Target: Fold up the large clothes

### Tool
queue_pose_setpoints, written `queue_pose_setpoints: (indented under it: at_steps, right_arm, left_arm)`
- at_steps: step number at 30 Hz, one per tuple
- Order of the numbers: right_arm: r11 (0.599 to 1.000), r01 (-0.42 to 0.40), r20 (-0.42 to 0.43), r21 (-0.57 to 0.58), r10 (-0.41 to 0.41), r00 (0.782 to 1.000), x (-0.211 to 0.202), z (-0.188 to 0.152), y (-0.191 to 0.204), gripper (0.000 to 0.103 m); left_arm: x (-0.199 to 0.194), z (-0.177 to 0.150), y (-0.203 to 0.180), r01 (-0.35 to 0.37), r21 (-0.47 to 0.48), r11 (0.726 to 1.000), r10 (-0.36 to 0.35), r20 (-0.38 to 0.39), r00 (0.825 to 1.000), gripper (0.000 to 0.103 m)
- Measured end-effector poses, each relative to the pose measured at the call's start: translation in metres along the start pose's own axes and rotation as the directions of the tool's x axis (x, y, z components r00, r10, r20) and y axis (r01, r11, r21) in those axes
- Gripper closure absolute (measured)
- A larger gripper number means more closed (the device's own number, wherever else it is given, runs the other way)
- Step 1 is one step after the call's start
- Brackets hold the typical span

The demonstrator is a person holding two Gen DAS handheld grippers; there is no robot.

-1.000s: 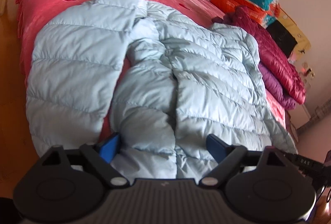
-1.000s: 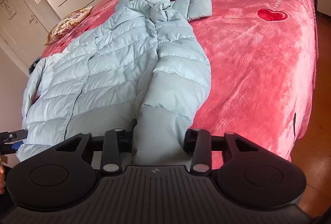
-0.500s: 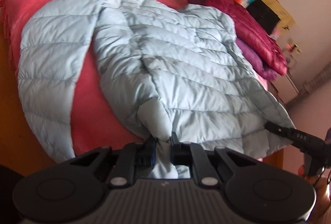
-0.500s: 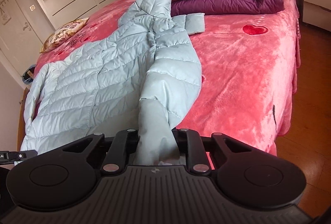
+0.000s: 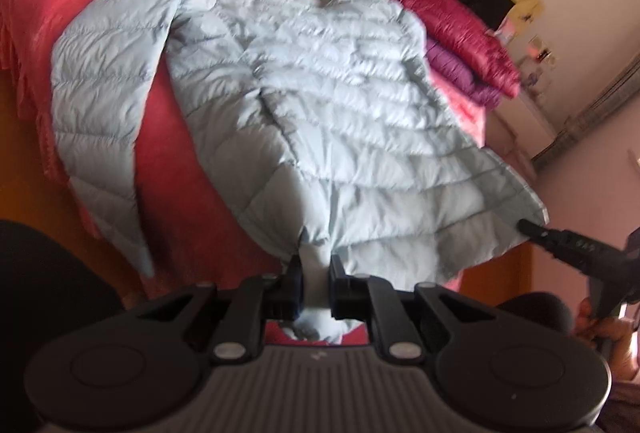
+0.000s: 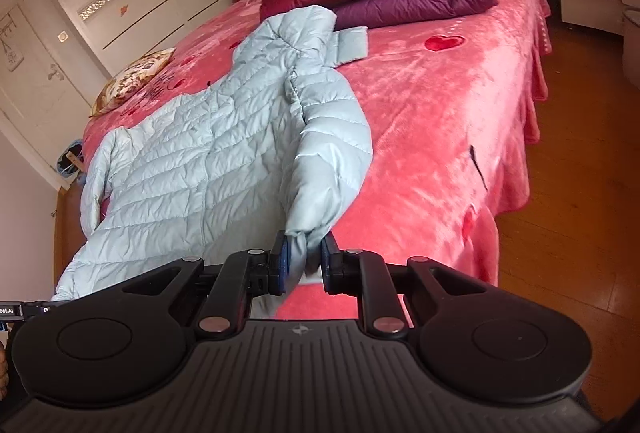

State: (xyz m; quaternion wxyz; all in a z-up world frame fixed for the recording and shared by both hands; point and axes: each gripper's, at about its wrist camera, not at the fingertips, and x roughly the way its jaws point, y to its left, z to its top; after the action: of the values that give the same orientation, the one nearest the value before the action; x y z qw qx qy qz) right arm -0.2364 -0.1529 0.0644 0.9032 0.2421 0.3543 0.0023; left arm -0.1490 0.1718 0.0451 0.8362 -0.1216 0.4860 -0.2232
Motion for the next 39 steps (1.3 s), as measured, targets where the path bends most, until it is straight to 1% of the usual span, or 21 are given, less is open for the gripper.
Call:
queue_pose_setpoints:
  at_steps: [1, 3, 6, 7, 8, 9, 10, 11, 12, 13, 14, 15, 17, 18, 19, 23, 27, 31, 33, 35, 39]
  right_arm:
    - [1.000, 0.013, -0.005, 0.006, -0.013, 1.000, 0.002, 0.000, -0.001, 0.083]
    - [0.999, 0.031, -0.007, 0.017, -0.031, 0.999, 0.005, 0.003, -0.003, 0.083]
    - [0.998, 0.042, 0.009, 0.039, -0.043, 0.999, 0.005, 0.006, -0.007, 0.077]
    - [0.998, 0.047, 0.018, 0.046, -0.047, 0.999, 0.005, 0.005, -0.006, 0.072]
    - [0.997, 0.050, 0.029, 0.055, -0.052, 0.998, 0.004, 0.006, -0.008, 0.063]
    - [0.996, 0.056, 0.043, 0.066, -0.059, 0.997, 0.002, 0.006, -0.011, 0.056]
    - [0.996, 0.058, 0.057, 0.073, -0.062, 0.996, 0.000, 0.007, -0.012, 0.039]
    - [0.995, 0.063, 0.070, 0.077, -0.068, 0.995, -0.003, 0.008, -0.014, 0.032]
    - [0.995, 0.069, 0.083, 0.078, -0.075, 0.994, -0.006, 0.008, -0.016, 0.033]
    - [0.994, 0.074, 0.094, 0.081, -0.081, 0.992, -0.007, 0.009, -0.017, 0.032]
    - [0.993, 0.079, 0.102, 0.090, -0.088, 0.991, -0.008, 0.010, -0.019, 0.030]
    - [0.991, 0.084, 0.110, 0.101, -0.095, 0.989, -0.007, 0.012, -0.021, 0.028]
    - [0.988, 0.094, 0.131, 0.119, -0.109, 0.985, -0.005, 0.015, -0.022, 0.015]
    - [0.988, 0.099, 0.140, 0.122, -0.116, 0.983, -0.003, 0.019, -0.023, 0.012]
    - [0.987, 0.105, 0.153, 0.122, -0.124, 0.981, 0.000, 0.022, -0.023, 0.005]
    - [0.984, 0.146, 0.207, 0.104, -0.165, 0.964, 0.018, 0.042, -0.021, 0.003]
    - [0.979, 0.166, 0.263, 0.119, -0.192, 0.945, 0.045, 0.073, -0.030, 0.002]
    - [0.978, 0.128, 0.278, 0.162, -0.170, 0.945, 0.082, 0.108, -0.037, 0.002]
    - [0.979, 0.103, 0.273, 0.174, -0.149, 0.950, 0.102, 0.123, -0.041, 0.001]
    - [0.977, 0.084, 0.264, 0.195, -0.135, 0.955, 0.123, 0.136, -0.044, 0.001]
    - [0.973, 0.096, 0.215, 0.209, -0.141, 0.966, 0.167, 0.161, -0.050, 0.001]
  left_arm:
    - [0.002, 0.001, 0.000, -0.018, 0.004, 1.000, 0.018, -0.004, 1.000, 0.094]
    - [-0.003, 0.003, -0.002, -0.020, 0.010, 1.000, 0.020, 0.013, 1.000, 0.093]
    - [-0.018, 0.007, -0.010, -0.057, 0.036, 0.998, 0.055, 0.065, 0.996, 0.088]
    - [-0.024, 0.009, -0.015, -0.075, 0.055, 0.996, 0.070, 0.092, 0.993, 0.080]
    - [-0.030, 0.011, -0.019, -0.091, 0.073, 0.993, 0.082, 0.120, 0.989, 0.071]
    - [-0.036, 0.014, -0.022, -0.107, 0.089, 0.990, 0.093, 0.147, 0.985, 0.065]
    - [-0.041, 0.017, -0.026, -0.116, 0.105, 0.988, 0.097, 0.172, 0.980, 0.058]
    - [-0.044, 0.020, -0.029, -0.123, 0.118, 0.985, 0.099, 0.194, 0.976, 0.055]
    - [-0.046, 0.024, -0.033, -0.127, 0.130, 0.983, 0.098, 0.213, 0.972, 0.053]
    - [-0.046, 0.029, -0.036, -0.127, 0.143, 0.982, 0.092, 0.227, 0.970, 0.049]
    - [-0.043, 0.034, -0.039, -0.124, 0.156, 0.980, 0.085, 0.238, 0.967, 0.044]
    - [-0.038, 0.039, -0.043, -0.128, 0.169, 0.977, 0.084, 0.248, 0.965, 0.043]
    - [-0.025, 0.052, -0.050, -0.143, 0.186, 0.972, 0.093, 0.256, 0.962, 0.043]
    - [-0.017, 0.059, -0.053, -0.138, 0.196, 0.971, 0.084, 0.261, 0.962, 0.043]
    - [-0.008, 0.067, -0.055, -0.129, 0.203, 0.971, 0.071, 0.269, 0.961, 0.042]
    - [0.030, 0.098, -0.068, -0.100, 0.208, 0.973, 0.034, 0.303, 0.953, 0.039]
    - [0.073, 0.130, -0.083, -0.092, 0.217, 0.972, 0.014, 0.339, 0.941, 0.036]
    - [0.118, 0.153, -0.085, -0.093, 0.189, 0.977, 0.019, 0.359, 0.933, 0.034]
    - [0.139, 0.161, -0.082, -0.132, 0.185, 0.974, 0.056, 0.367, 0.929, 0.034]
    - [0.156, 0.165, -0.075, -0.153, 0.181, 0.972, 0.077, 0.368, 0.927, 0.033]
    - [0.180, 0.174, -0.058, -0.157, 0.146, 0.977, 0.096, 0.358, 0.929, 0.031]
